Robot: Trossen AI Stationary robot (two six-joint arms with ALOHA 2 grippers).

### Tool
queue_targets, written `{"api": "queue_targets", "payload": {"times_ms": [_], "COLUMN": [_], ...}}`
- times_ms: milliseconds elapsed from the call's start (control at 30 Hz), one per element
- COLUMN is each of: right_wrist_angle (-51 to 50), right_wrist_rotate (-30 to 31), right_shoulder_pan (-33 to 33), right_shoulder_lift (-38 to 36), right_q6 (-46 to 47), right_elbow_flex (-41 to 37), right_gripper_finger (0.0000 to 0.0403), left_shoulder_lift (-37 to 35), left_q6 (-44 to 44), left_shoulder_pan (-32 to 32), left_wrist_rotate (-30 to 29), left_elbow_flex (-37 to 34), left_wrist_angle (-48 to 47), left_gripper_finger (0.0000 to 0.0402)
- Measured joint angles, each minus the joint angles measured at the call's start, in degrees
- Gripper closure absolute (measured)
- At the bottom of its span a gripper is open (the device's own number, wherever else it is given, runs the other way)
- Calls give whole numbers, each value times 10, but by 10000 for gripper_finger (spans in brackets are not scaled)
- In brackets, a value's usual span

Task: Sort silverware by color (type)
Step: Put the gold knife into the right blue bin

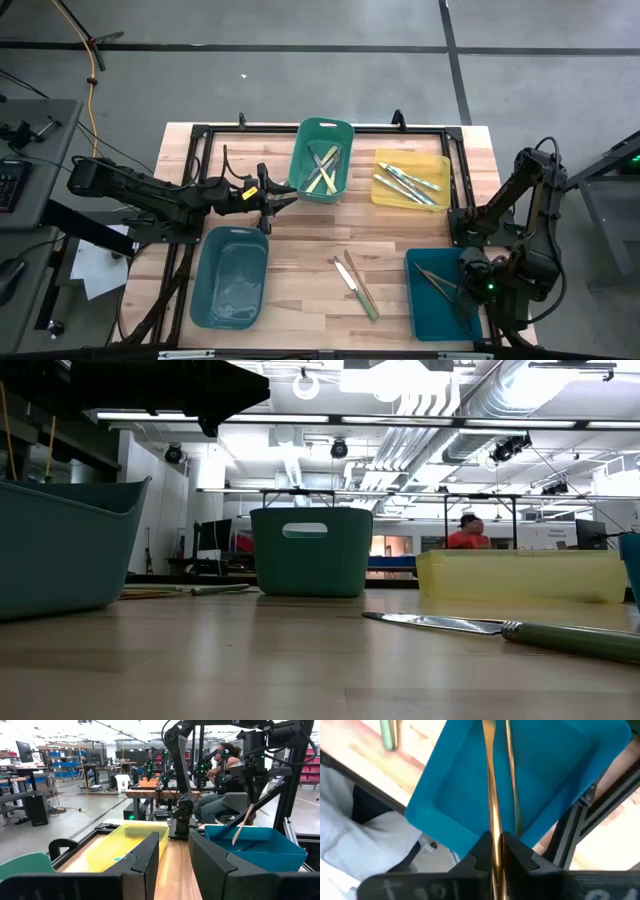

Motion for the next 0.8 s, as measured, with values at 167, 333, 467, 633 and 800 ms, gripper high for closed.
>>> {"api": "queue_targets", "payload": {"times_ms": [167, 333, 467, 633, 800], "right_wrist_angle": [-15, -15, -15, -12, -10], "right_wrist_rotate": [-33, -20, -2, -1, 1], "right_shoulder_pan": [-5, -5, -5, -5, -14], "right_shoulder_lift": [25, 64, 101, 150, 200], "right_q6": [5, 4, 3, 3, 4], "right_elbow_flex": [0, 0, 0, 0, 0], "right_gripper_finger": [388, 388, 388, 389, 389], "left_shoulder_lift": [0, 0, 0, 0, 0], "left_q6": [0, 0, 0, 0, 0], "left_shoulder_pan": [0, 0, 0, 0, 0], "left_wrist_rotate": [0, 0, 0, 0, 0], "left_elbow_flex": [0, 0, 0, 0, 0], "left_wrist_angle": [0, 0, 2, 3, 16], "left_gripper_finger": [300, 300, 300, 300, 300]}}
